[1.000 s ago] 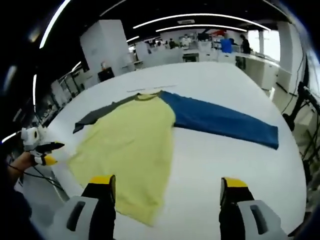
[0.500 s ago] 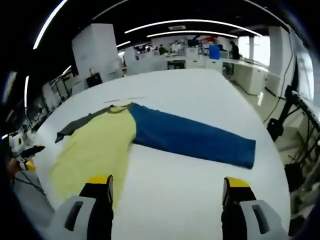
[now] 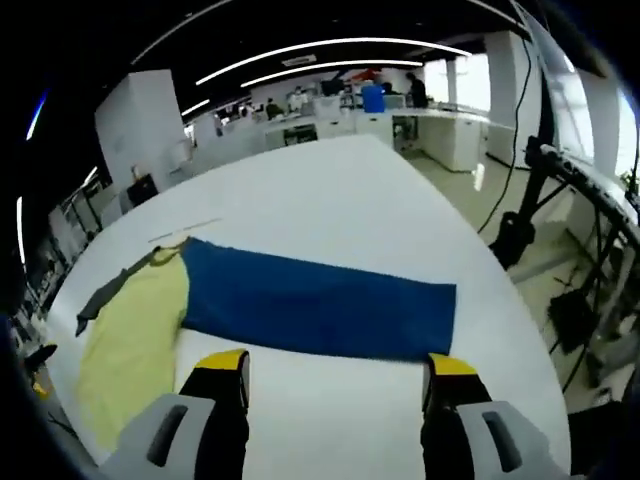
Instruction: Fold the garment on the visible template until the final outline fits inside the template.
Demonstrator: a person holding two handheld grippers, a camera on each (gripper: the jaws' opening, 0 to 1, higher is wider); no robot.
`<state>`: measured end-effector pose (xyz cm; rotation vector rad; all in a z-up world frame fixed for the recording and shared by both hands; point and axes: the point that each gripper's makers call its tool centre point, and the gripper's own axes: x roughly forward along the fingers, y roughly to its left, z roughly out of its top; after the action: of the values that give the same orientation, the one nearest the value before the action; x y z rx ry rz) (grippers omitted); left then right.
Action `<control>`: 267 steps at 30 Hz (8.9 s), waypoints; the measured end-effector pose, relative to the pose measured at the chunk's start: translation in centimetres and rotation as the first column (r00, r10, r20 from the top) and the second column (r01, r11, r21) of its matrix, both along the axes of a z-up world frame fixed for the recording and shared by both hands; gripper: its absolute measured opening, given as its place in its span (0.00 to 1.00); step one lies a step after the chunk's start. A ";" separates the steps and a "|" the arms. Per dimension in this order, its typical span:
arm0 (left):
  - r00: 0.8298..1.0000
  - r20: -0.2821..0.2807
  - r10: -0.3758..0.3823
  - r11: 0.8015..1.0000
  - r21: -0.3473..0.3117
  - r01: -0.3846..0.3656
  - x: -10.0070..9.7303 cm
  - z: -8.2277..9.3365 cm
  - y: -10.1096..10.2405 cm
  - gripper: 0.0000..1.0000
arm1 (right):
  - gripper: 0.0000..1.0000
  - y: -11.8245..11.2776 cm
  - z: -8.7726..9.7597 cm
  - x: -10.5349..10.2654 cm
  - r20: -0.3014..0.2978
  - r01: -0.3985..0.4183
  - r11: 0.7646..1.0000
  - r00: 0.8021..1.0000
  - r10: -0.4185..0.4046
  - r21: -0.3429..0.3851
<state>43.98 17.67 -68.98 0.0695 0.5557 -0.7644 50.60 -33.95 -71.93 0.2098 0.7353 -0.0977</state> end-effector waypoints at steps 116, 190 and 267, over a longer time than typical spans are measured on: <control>0.998 0.017 -0.055 0.998 0.009 0.055 -1.0 1.0 -0.4 0.99 | 0.00 7.6 5.3 7.0 0.149 -0.114 0.993 0.982 0.113 -0.001; 0.999 0.033 -0.014 1.000 0.005 0.014 -0.7 0.8 0.5 0.99 | 0.00 28.7 4.8 12.7 0.185 -0.411 0.912 0.896 0.404 -0.002; 0.999 0.018 0.031 1.000 0.005 -0.031 -1.3 0.2 3.2 0.99 | 0.00 48.1 -1.3 13.5 0.072 -0.677 0.730 0.736 0.673 0.098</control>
<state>42.72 20.90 -68.80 0.0724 0.5401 -0.7321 64.09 14.12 -73.26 0.0422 0.7475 0.6557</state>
